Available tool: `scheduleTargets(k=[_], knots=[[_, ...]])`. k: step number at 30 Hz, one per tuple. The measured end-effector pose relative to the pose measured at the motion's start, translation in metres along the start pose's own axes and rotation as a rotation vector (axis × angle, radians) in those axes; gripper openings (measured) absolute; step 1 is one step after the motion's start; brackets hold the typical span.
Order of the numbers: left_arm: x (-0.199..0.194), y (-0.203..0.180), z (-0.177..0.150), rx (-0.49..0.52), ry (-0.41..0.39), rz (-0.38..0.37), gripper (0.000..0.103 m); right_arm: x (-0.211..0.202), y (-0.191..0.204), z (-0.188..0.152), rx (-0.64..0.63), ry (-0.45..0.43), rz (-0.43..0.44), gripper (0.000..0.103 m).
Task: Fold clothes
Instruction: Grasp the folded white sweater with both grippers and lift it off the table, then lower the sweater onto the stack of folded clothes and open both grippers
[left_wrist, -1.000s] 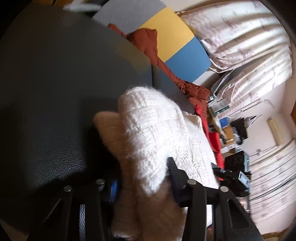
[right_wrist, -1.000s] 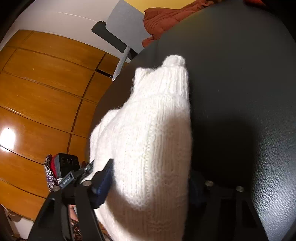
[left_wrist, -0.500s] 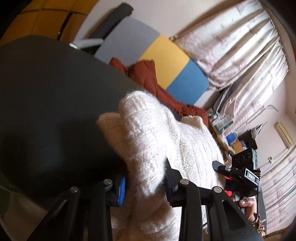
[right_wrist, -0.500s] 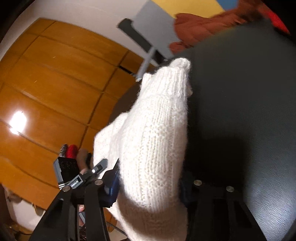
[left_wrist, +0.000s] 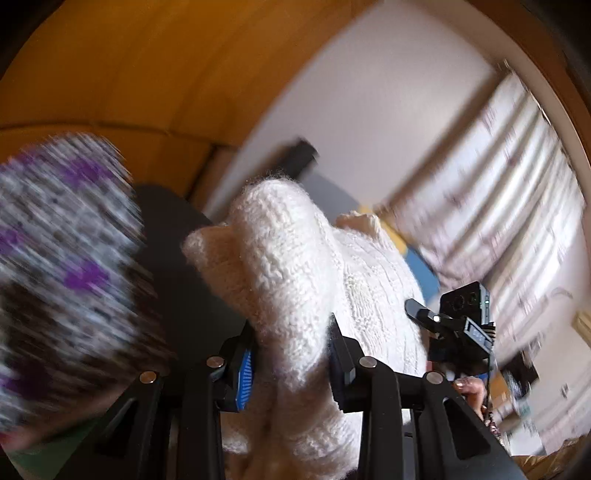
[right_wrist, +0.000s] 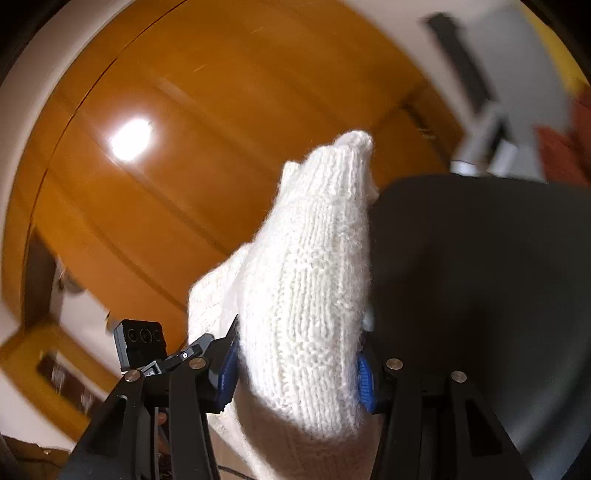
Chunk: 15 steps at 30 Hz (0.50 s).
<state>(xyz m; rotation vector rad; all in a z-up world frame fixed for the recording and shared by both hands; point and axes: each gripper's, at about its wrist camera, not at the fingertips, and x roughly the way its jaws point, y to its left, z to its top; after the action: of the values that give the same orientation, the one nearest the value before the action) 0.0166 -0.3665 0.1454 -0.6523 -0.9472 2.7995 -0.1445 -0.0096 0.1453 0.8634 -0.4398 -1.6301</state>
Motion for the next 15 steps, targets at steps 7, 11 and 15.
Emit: scheduleTargets(k=[7,11,15], knots=[[-0.092,0.068,0.062,-0.085,-0.187,0.191,0.033,0.161,0.067,0.067,-0.043,0.158,0.178,0.052],[-0.113,0.115,0.080,-0.135,-0.220,0.284,0.033,0.241,0.085,0.074,-0.021,0.237,0.230,0.052],[-0.095,0.164,0.077,-0.228,-0.177,0.348,0.033,0.295,0.074,0.061,0.003,0.312,0.171,0.052]])
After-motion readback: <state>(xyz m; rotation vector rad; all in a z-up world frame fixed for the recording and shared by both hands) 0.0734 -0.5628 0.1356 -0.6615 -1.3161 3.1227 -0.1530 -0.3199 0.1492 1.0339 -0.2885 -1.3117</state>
